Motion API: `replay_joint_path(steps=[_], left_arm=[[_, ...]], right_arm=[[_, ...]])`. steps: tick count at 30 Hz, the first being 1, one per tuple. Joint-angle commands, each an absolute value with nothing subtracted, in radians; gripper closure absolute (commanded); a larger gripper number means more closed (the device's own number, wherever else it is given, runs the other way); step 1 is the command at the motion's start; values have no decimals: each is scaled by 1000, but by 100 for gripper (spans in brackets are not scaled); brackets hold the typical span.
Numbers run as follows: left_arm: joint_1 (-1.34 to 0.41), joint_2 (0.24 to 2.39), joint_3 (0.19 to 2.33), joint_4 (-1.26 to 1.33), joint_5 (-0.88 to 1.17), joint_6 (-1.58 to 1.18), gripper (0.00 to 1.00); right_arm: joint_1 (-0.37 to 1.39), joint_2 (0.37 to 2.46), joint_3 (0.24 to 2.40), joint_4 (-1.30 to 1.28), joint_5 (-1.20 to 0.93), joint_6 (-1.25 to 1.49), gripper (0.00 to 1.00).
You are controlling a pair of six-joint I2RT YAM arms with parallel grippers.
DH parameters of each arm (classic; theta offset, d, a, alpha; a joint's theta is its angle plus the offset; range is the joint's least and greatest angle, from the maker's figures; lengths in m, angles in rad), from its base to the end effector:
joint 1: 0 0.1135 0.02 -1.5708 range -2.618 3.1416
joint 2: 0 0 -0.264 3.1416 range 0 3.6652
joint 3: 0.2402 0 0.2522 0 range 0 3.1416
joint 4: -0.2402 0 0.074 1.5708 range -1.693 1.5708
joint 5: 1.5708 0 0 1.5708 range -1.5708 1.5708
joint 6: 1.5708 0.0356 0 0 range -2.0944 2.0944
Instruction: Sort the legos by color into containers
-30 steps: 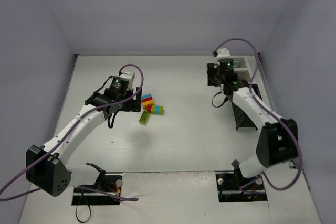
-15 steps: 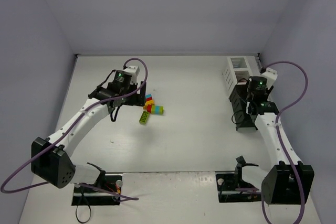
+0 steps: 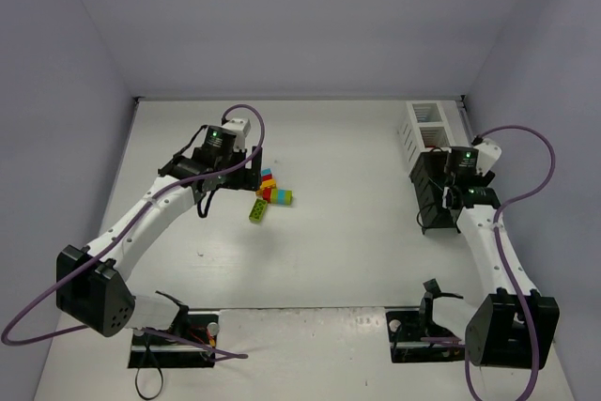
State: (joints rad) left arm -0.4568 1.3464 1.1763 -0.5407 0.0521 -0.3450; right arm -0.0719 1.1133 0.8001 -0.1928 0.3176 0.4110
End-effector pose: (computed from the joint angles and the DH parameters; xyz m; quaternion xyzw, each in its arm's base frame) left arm 0.2647 -0.1322 0.3171 0.0616 0.9066 -0.1844 0.3744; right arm 0.2478 -0.0290 0.2797 0.2814 0.8069 -0.0497 0.5170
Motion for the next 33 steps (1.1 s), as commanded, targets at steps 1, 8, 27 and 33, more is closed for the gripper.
replay_joint_path(steps=[1, 8, 27, 33], left_arm=[[-449, 1328, 1212, -500, 58, -342, 22], [-451, 1325, 1209, -499, 58, -345, 22], [-442, 1125, 1109, -551, -113, -406, 22], [-436, 1042, 1081, -617, -152, -416, 22]], right_arm=[[-78, 1072, 815, -179, 338, 425, 39], [-49, 1062, 856, -152, 218, 368, 29], [762, 1620, 1158, 40, 206, 577, 38], [885, 1842, 1313, 40, 222, 652, 36]])
